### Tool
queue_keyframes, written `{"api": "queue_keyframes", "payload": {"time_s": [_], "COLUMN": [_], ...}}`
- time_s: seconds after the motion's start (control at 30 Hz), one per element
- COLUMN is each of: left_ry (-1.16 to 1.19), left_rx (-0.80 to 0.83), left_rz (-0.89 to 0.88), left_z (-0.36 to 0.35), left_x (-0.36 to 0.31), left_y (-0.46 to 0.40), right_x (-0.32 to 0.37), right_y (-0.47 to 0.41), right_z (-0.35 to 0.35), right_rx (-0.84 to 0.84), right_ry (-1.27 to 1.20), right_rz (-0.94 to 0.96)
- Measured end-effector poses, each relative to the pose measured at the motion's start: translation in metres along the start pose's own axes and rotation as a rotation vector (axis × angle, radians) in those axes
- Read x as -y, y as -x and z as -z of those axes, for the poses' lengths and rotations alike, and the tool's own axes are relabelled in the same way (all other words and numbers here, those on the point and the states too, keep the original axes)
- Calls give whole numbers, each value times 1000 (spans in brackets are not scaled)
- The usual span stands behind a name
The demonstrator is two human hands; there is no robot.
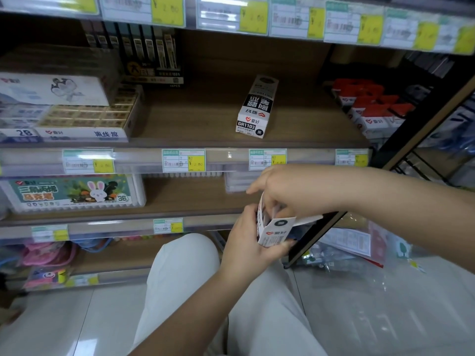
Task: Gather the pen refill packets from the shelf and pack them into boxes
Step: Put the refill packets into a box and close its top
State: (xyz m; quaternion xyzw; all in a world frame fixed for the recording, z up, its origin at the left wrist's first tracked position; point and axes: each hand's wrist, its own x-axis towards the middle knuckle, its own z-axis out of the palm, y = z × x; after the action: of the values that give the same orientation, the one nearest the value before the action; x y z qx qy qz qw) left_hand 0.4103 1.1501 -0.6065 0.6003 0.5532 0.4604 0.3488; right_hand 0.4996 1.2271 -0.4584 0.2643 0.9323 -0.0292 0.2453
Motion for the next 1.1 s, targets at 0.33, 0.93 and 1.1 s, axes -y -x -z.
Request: {"api": "queue_keyframes", "payload": {"time_s": [0.33,0.93,1.1], "left_ry": [60,161,177], "left_rx": [-17,-104,-127], "left_rz": [30,87,117], "left_z": [4,9,8], "left_x": [-2,6,5], "left_y": [1,-3,-6], "right_x": [1,-19,-16], "right_y": [17,23,29], "right_z": [21,29,4], "right_rx": [-39,-355,-322], "right_ry": [-256,-661,-862], "right_rz": [-81,-113,-157]}}
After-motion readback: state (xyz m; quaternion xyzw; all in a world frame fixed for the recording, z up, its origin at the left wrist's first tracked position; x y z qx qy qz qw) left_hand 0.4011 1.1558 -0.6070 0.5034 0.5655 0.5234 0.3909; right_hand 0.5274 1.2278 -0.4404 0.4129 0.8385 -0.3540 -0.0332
